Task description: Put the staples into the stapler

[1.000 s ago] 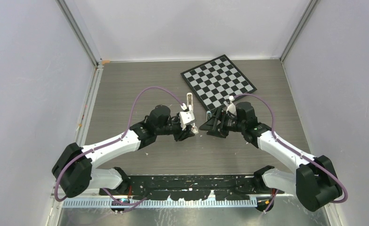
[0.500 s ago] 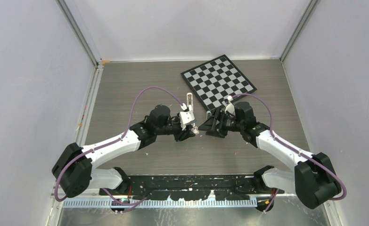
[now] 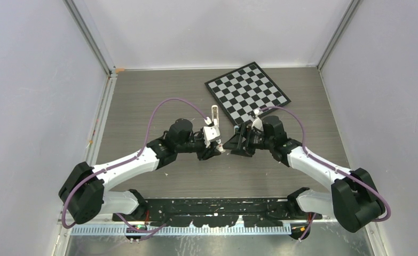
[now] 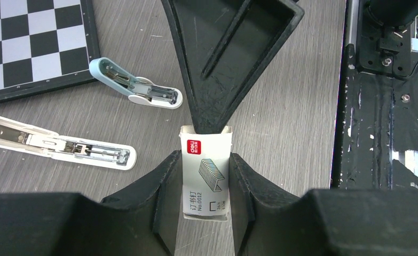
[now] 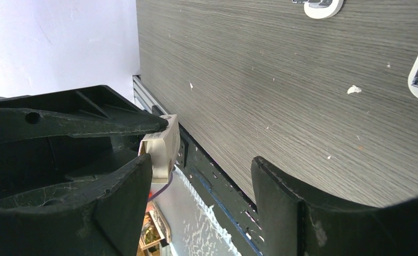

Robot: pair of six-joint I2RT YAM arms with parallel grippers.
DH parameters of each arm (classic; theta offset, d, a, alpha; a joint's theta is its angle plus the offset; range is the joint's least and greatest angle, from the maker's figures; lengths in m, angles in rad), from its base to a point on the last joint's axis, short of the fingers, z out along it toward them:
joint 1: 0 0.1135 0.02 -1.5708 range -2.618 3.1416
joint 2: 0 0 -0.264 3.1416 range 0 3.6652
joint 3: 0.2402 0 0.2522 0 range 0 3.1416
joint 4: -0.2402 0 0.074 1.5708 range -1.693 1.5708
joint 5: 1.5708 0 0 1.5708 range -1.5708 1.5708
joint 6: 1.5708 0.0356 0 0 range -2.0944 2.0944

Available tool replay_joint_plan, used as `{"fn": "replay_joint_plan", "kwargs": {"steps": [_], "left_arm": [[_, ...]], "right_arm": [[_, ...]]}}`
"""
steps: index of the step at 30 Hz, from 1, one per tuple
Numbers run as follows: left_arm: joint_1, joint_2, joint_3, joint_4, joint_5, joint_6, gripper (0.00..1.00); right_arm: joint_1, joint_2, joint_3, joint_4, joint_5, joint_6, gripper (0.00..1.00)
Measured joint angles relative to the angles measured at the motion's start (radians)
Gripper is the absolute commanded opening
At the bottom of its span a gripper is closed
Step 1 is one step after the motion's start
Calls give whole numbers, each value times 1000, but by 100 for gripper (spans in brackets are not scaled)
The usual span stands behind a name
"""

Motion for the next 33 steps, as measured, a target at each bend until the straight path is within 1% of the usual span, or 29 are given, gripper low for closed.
{"fn": "replay_joint_plan", "kwargs": {"steps": [13, 16, 19, 22, 28, 33], "left_arm": [[1, -3, -9, 0, 3, -13, 35], [5, -3, -9, 2, 1, -12, 35], [11, -2, -9, 8, 3, -7, 35], [17, 2, -9, 7, 2, 3, 35], [20, 5, -9, 6, 5, 10, 35], [20, 13, -9, 2, 13, 12, 35]], "right_arm": [[36, 10, 0, 6, 35, 3, 70], [42, -21, 2, -36, 64, 6, 71], [47, -77, 26, -135, 105, -3, 74], [47, -114, 64, -196, 123, -7, 77], [51, -103, 94, -205, 109, -6, 77], [63, -58, 100, -219, 108, -5, 75]]}}
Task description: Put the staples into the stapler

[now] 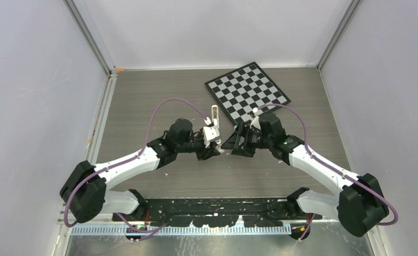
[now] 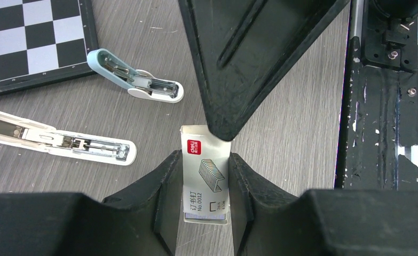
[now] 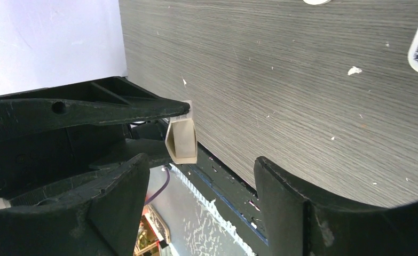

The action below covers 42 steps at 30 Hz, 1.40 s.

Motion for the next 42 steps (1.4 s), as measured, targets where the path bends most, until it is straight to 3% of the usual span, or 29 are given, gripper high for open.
{"fn": "replay_joint_plan", "kwargs": {"steps": [4, 15, 34, 42], "left_arm": [[0, 8, 0, -1, 13, 2, 35], [0, 10, 0, -22, 32, 21, 35], [2, 34, 23, -72, 21, 47, 38], [3, 34, 26, -93, 18, 47, 48]], "right_arm": [[23, 47, 25, 1, 0, 0, 71], [56, 151, 41, 53, -22, 10, 46], [58, 220, 27, 187, -66, 58, 27], [58, 213, 12, 203, -58, 68, 25]]}}
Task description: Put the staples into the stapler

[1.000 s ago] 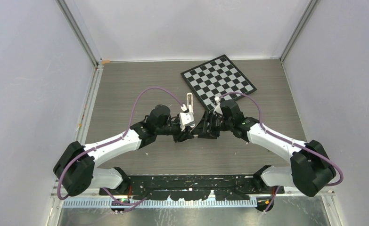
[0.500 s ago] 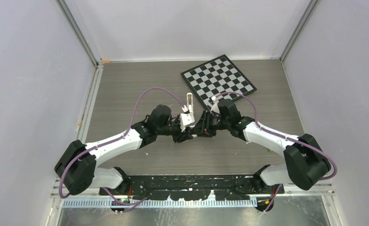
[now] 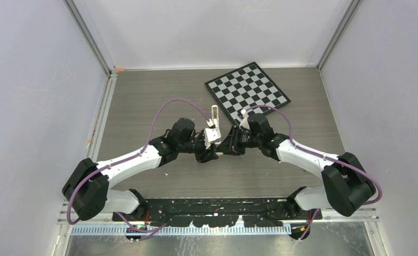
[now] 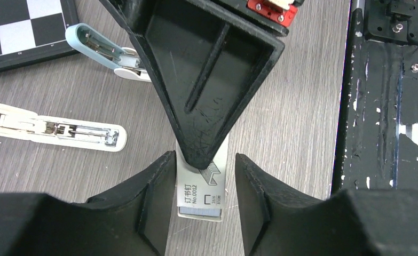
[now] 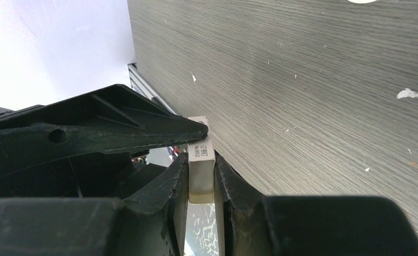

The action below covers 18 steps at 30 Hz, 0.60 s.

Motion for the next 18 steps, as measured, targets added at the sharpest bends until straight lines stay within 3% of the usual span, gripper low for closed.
{"fn": "replay_joint_plan", "kwargs": {"steps": [8, 18], "left_arm": [[0, -39, 24, -102, -19, 21, 64], [12, -116, 107, -340, -39, 112, 66]], "right_arm": [[0, -43, -7, 2, 14, 11, 26], [0, -97, -13, 7, 9, 11, 27]]}}
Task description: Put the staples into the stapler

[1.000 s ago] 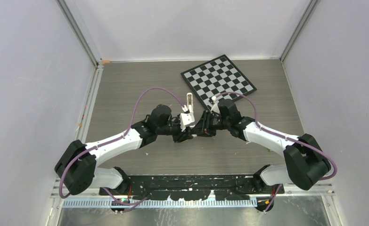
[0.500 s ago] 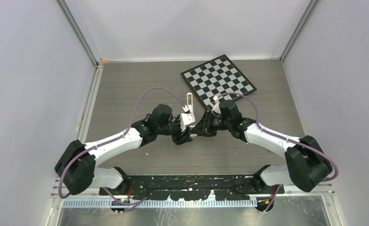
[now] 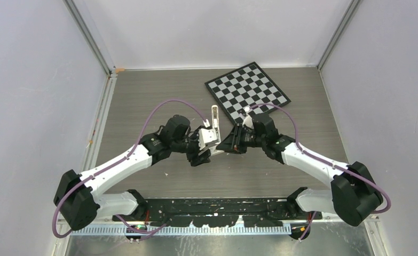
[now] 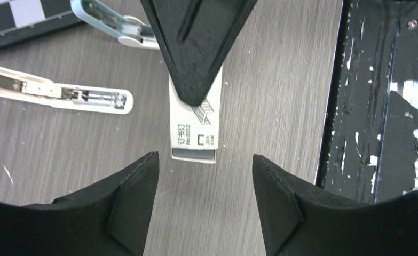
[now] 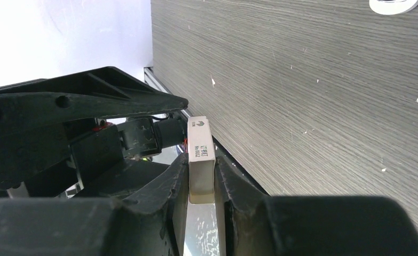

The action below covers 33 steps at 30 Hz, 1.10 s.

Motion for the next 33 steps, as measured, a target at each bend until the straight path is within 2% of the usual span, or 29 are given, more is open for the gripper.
{"fn": "replay_joint_plan", "kwargs": {"steps": [5, 17, 26, 33], "left_arm": [[0, -2, 0, -40, -21, 17, 68], [0, 13, -1, -18, -43, 19, 68], [0, 41, -1, 2, -34, 18, 64], [0, 50, -1, 11, -28, 18, 56]], "right_arm": [[0, -11, -11, 7, -10, 0, 28], [0, -11, -34, 45, -31, 17, 28], [0, -11, -45, 65, -35, 32, 28], [0, -11, -45, 84, -35, 37, 28]]}}
